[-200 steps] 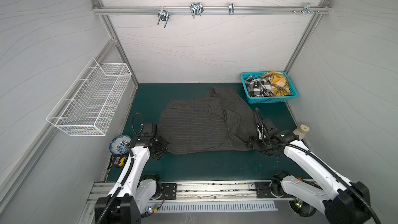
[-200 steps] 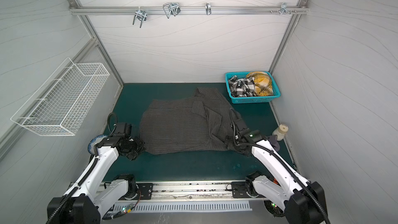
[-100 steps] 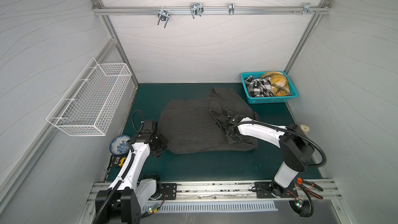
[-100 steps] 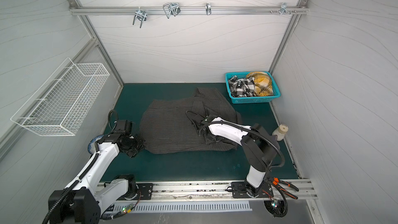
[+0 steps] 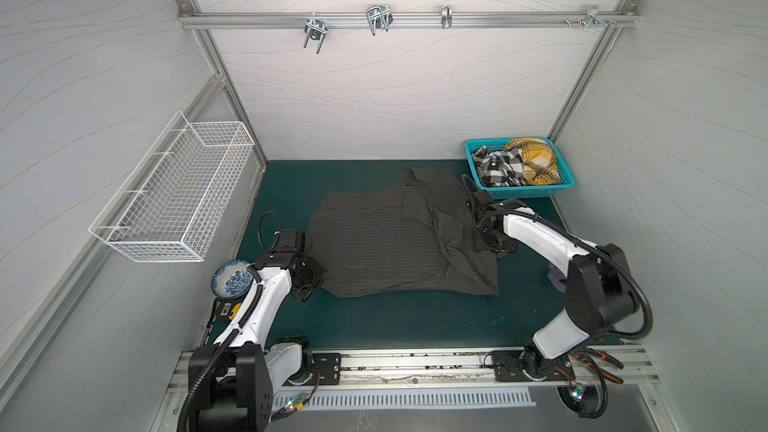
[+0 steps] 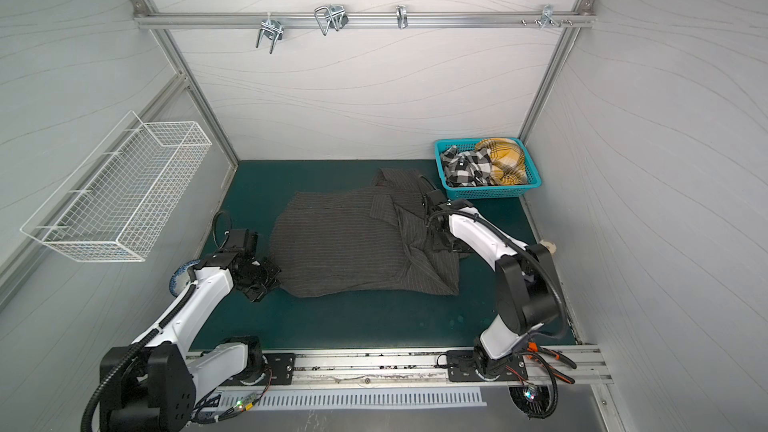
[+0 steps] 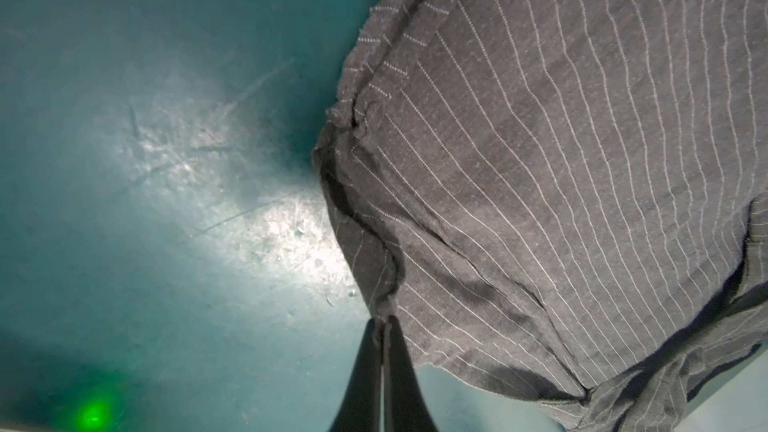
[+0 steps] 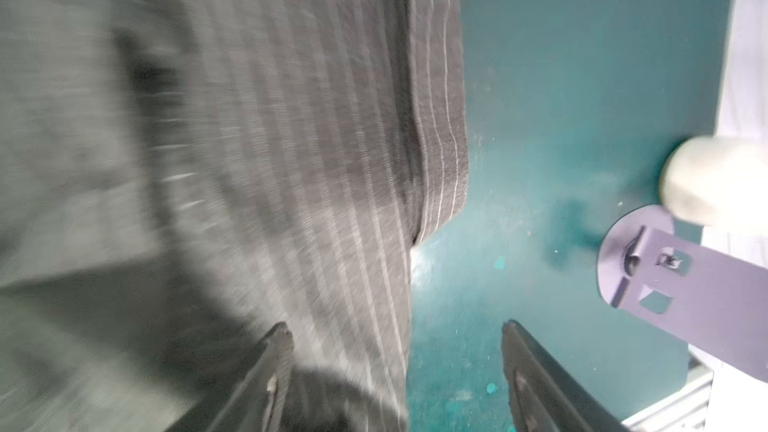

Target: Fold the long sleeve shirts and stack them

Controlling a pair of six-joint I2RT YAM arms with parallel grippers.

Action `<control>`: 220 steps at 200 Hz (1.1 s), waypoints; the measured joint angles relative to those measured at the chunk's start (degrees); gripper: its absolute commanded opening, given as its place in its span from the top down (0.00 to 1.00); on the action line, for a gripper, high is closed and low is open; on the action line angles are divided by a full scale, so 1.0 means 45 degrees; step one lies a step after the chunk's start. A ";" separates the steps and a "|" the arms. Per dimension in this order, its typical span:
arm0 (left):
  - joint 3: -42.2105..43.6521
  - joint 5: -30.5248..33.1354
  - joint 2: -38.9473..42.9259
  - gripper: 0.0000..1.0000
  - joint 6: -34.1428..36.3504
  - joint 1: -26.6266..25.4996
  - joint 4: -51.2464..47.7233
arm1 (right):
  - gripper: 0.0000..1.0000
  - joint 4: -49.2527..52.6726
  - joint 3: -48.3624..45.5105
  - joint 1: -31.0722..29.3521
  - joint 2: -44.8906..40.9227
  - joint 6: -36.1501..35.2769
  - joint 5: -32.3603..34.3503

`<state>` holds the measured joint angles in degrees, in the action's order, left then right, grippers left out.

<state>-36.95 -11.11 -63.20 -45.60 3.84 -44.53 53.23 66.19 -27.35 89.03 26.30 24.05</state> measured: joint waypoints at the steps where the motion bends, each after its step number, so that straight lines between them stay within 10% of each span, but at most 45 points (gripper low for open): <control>1: 0.0000 -0.0005 -0.0005 1.00 0.0000 0.0005 0.0005 | 0.21 0.0024 -0.0005 -0.0117 -0.0102 0.0005 0.0005; 44: -0.0078 -0.0010 -0.0078 1.00 0.0194 0.0083 0.0214 | 0.18 0.0287 -0.1039 -0.4167 -0.1112 0.0627 0.0554; 86: -0.0078 -0.0092 -0.0457 1.00 0.0287 0.0321 0.0432 | 0.21 0.1253 -0.1093 -0.5187 0.1899 0.1792 0.1739; 220: -0.0194 -0.0049 -0.0777 1.00 0.0578 0.0748 0.0578 | 1.00 0.3177 -0.0364 -0.5314 0.2992 0.3706 0.3560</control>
<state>-37.82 -11.33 -66.70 -43.00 7.20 -41.93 67.53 64.55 -51.27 102.50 42.98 40.07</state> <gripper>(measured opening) 0.047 0.052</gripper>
